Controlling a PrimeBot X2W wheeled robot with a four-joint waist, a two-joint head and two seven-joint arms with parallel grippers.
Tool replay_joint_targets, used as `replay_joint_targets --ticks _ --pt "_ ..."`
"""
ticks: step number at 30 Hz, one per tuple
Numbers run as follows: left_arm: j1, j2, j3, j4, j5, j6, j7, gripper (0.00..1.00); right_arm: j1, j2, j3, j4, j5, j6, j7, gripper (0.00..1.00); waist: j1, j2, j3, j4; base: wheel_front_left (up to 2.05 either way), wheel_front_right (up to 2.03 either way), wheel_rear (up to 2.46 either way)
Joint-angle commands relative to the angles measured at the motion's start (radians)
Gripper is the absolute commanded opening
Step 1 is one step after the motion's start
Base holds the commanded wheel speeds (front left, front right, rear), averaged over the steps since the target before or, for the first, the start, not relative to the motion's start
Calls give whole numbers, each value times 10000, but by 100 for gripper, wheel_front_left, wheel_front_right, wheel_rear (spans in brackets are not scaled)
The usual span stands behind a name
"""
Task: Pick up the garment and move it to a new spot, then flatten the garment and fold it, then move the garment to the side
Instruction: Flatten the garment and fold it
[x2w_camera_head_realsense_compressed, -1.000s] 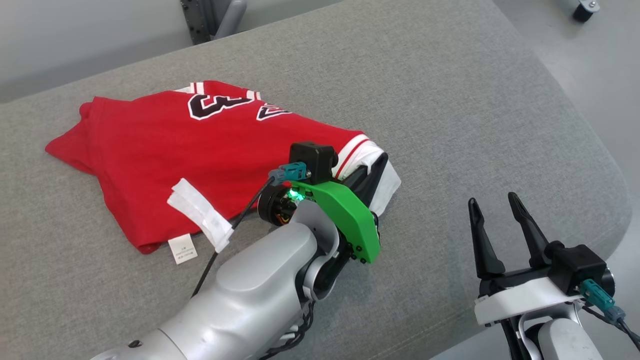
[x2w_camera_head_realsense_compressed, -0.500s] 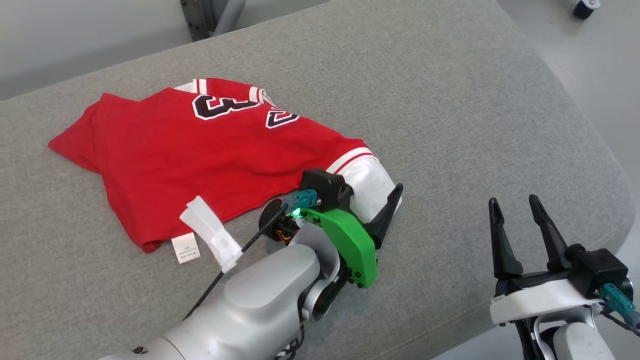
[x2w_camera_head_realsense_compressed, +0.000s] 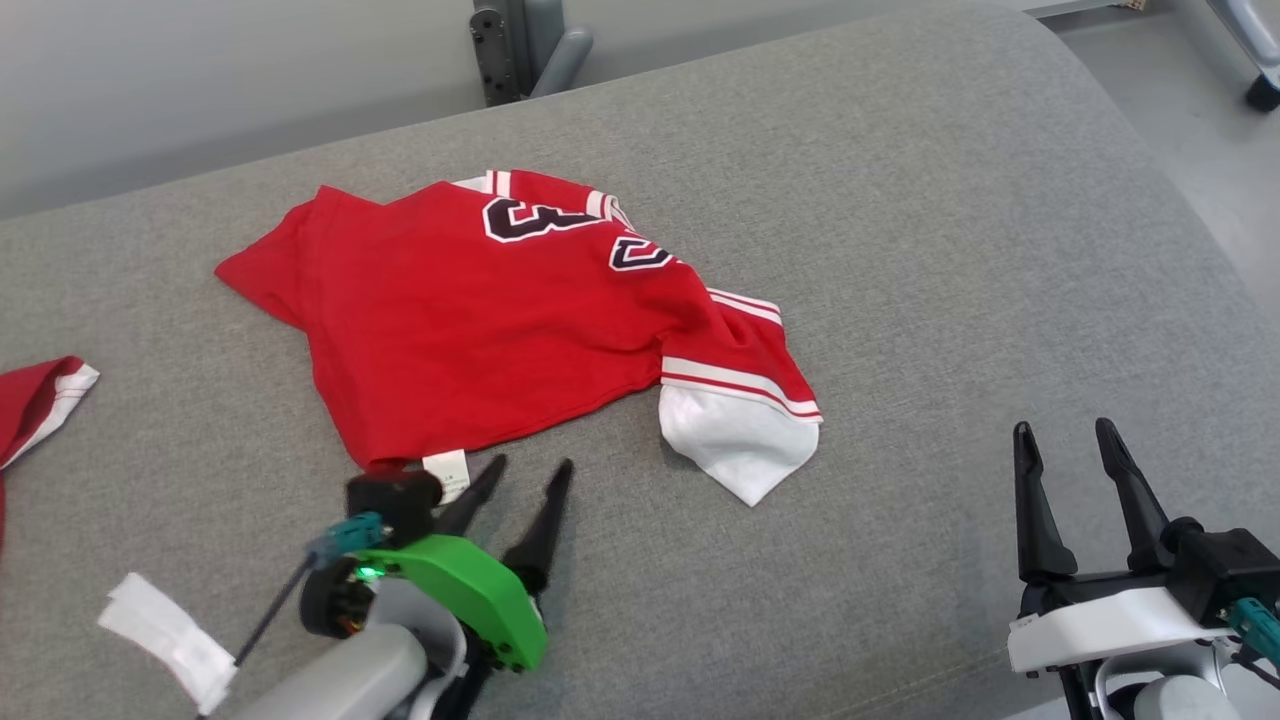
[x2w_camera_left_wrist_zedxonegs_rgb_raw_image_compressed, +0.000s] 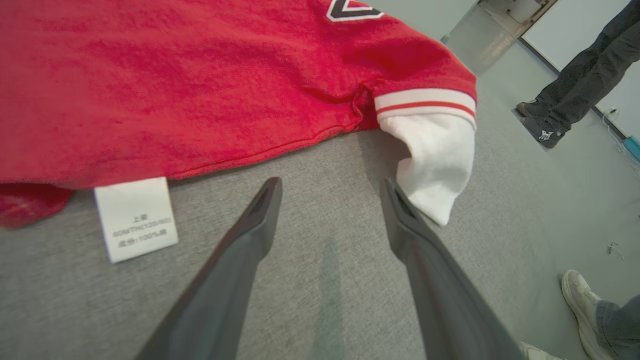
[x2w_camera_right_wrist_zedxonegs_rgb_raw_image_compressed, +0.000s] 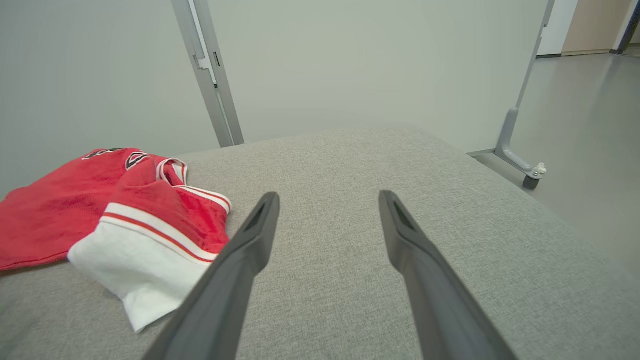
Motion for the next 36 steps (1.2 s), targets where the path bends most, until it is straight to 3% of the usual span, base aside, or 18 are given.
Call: replay_joint_targets --ticks 1,5,16,23,24,25,26,31,36 --pt "177 280 449 -151 133 245 -43 100 107 -4 8 -38 -87 2 -5 100 0 0 -57 275 0 0 0" --pt "663 403 1819 -86 489 553 -27 100 -15 -61 49 -63 -145 2 -5 100 0 0 36 453 0 0 0" --pt "384 148 2021 2246 543 -355 38 100 -198 -190 178 -67 -146 2 -5 100 0 0 334 430 0 0 0" --pt "22 -306 2346 3362 648 -934 -14 100 -255 -158 236 -40 -127 2 -5 100 0 0 443 362 0 0 0" --pt "-20 -344 2351 3448 695 -1016 -5 94 -258 -154 229 -44 -124 2 -5 100 0 0 460 366 0 0 0" --pt "-50 -389 2359 3539 718 -1084 1 31 -265 -149 221 -43 -125 2 -5 100 0 0 476 373 0 0 0" --pt "-61 -427 2355 3634 773 -1153 -2 0 -271 -147 213 -39 -126 2 -5 100 0 0 485 382 0 0 0" --pt "-323 -480 2560 3876 1141 -1430 -19 0 -249 -152 137 -14 -149 2 -5 100 0 0 453 523 0 0 0" --pt "-240 -77 2696 3453 2091 -1236 -27 0 -135 -174 45 -37 -199 2 -5 100 0 0 335 785 0 0 0"
